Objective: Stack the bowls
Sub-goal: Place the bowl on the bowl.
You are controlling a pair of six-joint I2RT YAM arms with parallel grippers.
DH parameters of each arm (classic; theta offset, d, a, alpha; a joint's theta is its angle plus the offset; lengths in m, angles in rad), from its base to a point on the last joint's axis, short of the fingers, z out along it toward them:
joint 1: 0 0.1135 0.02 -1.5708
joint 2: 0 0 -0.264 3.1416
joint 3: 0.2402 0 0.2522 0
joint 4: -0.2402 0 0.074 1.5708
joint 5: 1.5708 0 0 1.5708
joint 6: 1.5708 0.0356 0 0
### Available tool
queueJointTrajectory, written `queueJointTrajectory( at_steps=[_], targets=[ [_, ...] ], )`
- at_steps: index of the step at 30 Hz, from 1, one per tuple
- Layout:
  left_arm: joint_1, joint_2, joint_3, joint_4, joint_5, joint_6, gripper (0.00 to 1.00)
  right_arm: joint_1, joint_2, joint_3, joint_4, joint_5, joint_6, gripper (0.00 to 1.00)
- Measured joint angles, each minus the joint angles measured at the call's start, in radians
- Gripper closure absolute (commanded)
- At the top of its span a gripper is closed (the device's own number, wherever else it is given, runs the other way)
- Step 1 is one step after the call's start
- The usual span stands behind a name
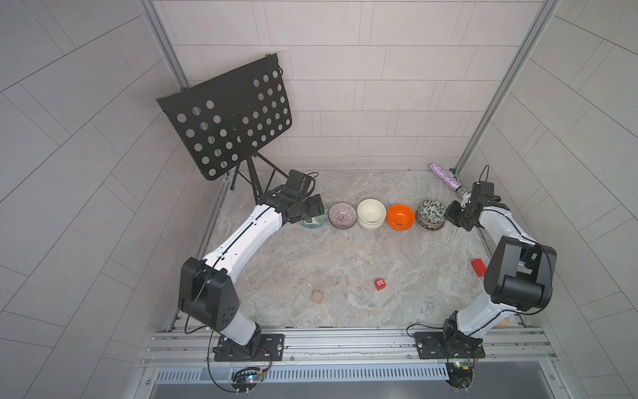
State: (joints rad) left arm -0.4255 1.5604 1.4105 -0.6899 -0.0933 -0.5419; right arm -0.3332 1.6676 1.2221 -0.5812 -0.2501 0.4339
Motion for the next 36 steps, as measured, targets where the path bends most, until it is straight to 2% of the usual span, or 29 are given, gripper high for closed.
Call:
queueJointTrajectory(
  at_steps=[8, 20, 29, 36],
  targets=[
    [0.000, 0.000, 0.000, 0.000, 0.001, 0.000, 0.19, 0.014, 0.046, 0.000, 0.002, 0.022, -0.005, 1.00],
    [0.006, 0.000, -0.005, 0.001, 0.004, 0.000, 0.19, 0.028, 0.054, 0.000, 0.002, 0.037, -0.011, 0.79],
    [0.006, 0.000, -0.009, 0.001, 0.008, 0.000, 0.19, 0.030, 0.051, 0.000, 0.005, 0.060, -0.011, 0.90],
    [0.006, 0.000, -0.009, 0.001, 0.008, 0.000, 0.19, 0.030, 0.051, 0.000, 0.005, 0.061, -0.011, 0.91]
  ],
)
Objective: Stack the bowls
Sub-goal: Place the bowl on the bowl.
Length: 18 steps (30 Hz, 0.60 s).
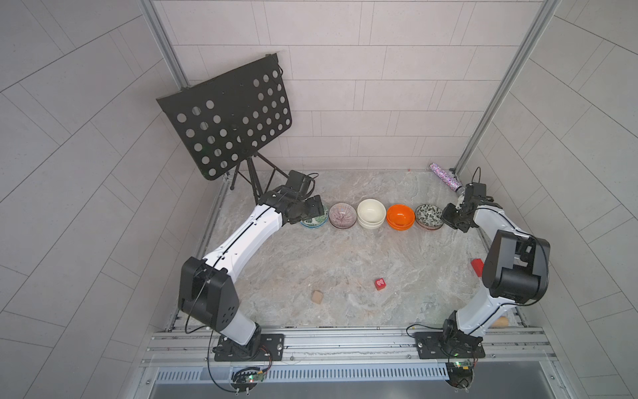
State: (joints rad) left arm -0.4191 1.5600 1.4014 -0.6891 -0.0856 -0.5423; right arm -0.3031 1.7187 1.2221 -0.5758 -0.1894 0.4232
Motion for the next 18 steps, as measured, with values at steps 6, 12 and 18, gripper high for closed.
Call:
queueJointTrajectory(
  at_steps=[6, 12, 18],
  targets=[
    [0.003, 0.000, 0.000, 0.000, 0.000, 0.000, 0.19, 0.000, 0.000, 0.000, 0.000, 0.000, 0.000, 0.93],
    [0.005, 0.000, 0.000, 0.000, 0.002, 0.000, 0.19, -0.002, 0.000, -0.002, 0.002, -0.001, 0.000, 0.93],
    [0.005, 0.000, 0.000, 0.000, 0.004, 0.000, 0.19, -0.005, 0.000, -0.011, 0.011, -0.008, 0.000, 0.94]
  ],
)
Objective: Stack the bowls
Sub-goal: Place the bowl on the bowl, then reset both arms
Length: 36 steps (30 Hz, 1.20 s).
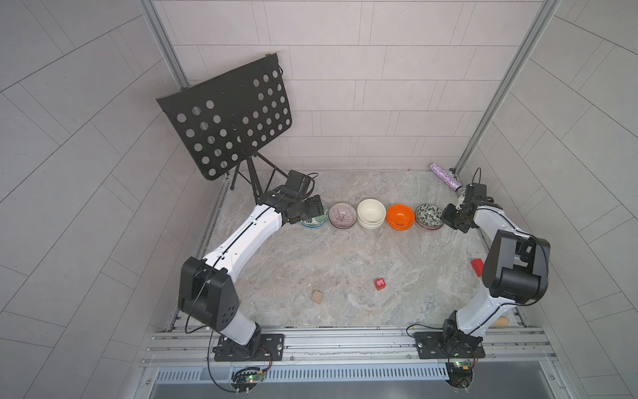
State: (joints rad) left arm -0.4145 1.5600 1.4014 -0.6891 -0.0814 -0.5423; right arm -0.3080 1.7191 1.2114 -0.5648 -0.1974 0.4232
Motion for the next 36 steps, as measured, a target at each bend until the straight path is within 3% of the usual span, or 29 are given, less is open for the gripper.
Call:
queueJointTrajectory(
  at_steps=[8, 13, 18, 19, 20, 21, 29, 36],
  targets=[
    [0.005, 0.000, 0.000, 0.000, 0.003, 0.000, 0.19, -0.004, 0.000, -0.010, 0.013, -0.005, 0.000, 0.91],
    [0.011, 0.000, 0.000, 0.000, 0.003, 0.000, 0.19, -0.005, 0.000, -0.010, 0.006, 0.002, 0.003, 0.64],
    [0.021, 0.000, 0.000, 0.000, 0.002, 0.005, 0.18, -0.006, -0.008, -0.011, 0.000, 0.027, 0.000, 0.51],
    [0.027, 0.000, 0.000, 0.000, 0.000, 0.008, 0.16, -0.005, -0.024, -0.011, -0.004, 0.042, -0.008, 0.45],
    [0.033, 0.000, 0.000, 0.000, -0.002, 0.011, 0.07, -0.003, -0.041, -0.012, -0.006, 0.053, -0.011, 0.16],
    [0.041, 0.000, 0.000, 0.000, -0.007, 0.013, 0.01, -0.001, -0.063, -0.012, -0.007, 0.066, -0.012, 0.02],
    [0.208, -0.029, -0.040, 0.028, -0.103, 0.037, 0.00, 0.023, -0.376, -0.101, 0.085, 0.190, -0.029, 0.00],
    [0.311, -0.088, -0.195, 0.141, -0.272, 0.088, 0.00, 0.065, -0.593, -0.491, 0.436, 0.246, -0.113, 0.00]
  ],
)
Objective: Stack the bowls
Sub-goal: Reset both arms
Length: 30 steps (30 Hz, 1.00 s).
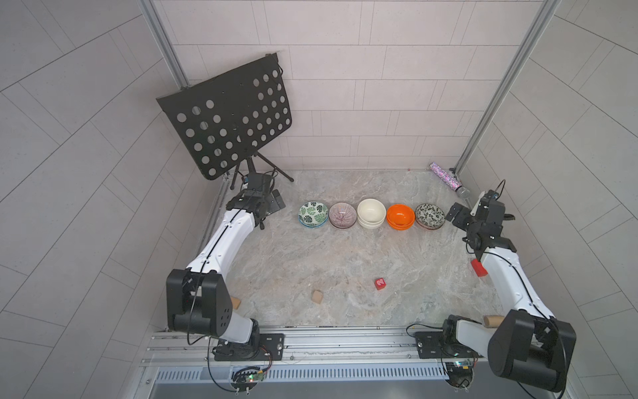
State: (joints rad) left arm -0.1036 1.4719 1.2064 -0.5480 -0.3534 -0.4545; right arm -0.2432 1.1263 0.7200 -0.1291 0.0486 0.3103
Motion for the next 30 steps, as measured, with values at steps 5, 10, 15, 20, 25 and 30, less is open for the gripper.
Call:
queueJointTrajectory(
  at_steps=[5, 10, 15, 20, 25, 30],
  targets=[
    [0.037, -0.005, -0.172, 0.177, -0.064, 0.066, 0.00, 0.087, 0.075, -0.240, 0.289, -0.002, -0.070, 0.00],
    [0.054, -0.013, -0.419, 0.415, -0.083, 0.190, 0.00, 0.148, 0.235, -0.332, 0.576, 0.006, -0.122, 0.00],
    [0.053, -0.012, -0.558, 0.692, -0.045, 0.280, 0.00, 0.184, 0.303, -0.346, 0.822, -0.006, -0.165, 0.00],
    [0.053, 0.015, -0.672, 0.975, 0.036, 0.348, 0.00, 0.237, 0.406, -0.387, 1.006, -0.008, -0.222, 0.00],
    [0.062, 0.063, -0.753, 1.151, 0.149, 0.397, 0.00, 0.249, 0.413, -0.392, 1.036, -0.010, -0.248, 0.00],
    [0.068, 0.065, -0.757, 1.225, 0.193, 0.414, 0.00, 0.248, 0.413, -0.355, 1.010, -0.009, -0.251, 0.00]
  ],
)
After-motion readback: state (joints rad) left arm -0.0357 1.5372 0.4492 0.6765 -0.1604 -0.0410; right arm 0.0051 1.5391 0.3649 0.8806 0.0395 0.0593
